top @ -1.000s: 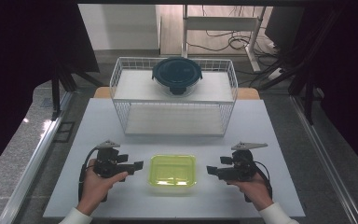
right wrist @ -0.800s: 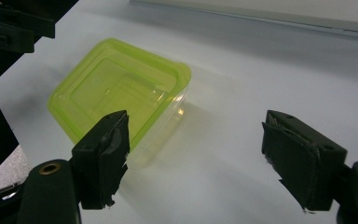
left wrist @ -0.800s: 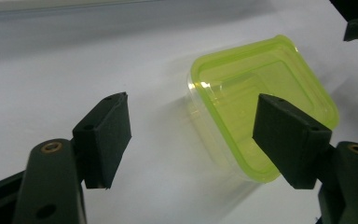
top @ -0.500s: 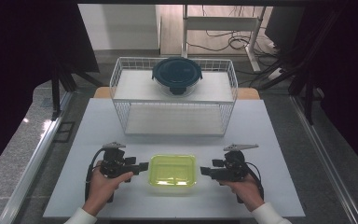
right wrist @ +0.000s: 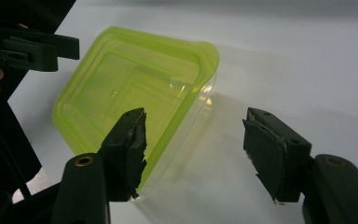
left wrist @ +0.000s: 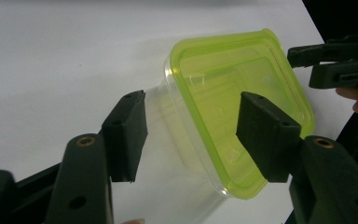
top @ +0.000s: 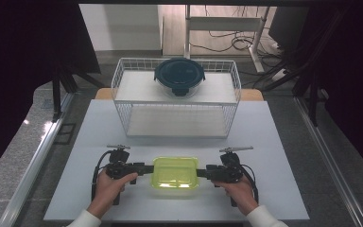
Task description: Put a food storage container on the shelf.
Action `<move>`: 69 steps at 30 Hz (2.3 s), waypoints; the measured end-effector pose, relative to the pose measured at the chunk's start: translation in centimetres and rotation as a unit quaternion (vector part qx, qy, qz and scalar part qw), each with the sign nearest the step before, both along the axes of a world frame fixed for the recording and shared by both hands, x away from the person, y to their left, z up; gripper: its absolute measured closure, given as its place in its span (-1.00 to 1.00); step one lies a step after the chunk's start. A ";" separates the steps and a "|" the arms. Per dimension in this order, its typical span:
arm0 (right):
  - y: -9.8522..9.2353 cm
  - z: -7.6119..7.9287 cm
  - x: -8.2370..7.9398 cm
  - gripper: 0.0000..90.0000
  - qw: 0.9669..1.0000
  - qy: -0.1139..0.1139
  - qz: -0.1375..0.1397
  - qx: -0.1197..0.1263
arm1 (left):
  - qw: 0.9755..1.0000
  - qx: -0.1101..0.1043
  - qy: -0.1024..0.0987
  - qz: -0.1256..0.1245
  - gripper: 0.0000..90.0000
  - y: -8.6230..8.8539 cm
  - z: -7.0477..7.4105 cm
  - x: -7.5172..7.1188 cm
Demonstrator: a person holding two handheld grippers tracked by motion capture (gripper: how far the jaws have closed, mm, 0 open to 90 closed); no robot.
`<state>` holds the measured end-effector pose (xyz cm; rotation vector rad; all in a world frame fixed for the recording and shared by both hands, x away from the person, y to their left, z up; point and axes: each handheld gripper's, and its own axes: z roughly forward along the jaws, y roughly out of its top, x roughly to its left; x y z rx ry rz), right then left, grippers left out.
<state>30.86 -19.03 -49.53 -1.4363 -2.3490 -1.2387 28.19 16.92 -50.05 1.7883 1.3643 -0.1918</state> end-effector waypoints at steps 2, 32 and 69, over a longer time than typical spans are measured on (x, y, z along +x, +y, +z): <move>0.3 -0.2 0.0 -0.13 1.000 0.007 -0.001 0.000 | 1.000 -0.010 0.008 0.000 0.01 -0.1 -0.3 0.1; 0.4 -1.2 -0.2 0.70 0.994 0.075 -0.023 0.081 | 0.995 -0.074 0.063 -0.009 0.73 -0.6 -1.8 0.2; 0.1 3.6 -1.8 0.74 0.996 -0.039 0.012 0.077 | 0.996 -0.058 -0.054 -0.026 0.76 -0.9 3.8 -2.2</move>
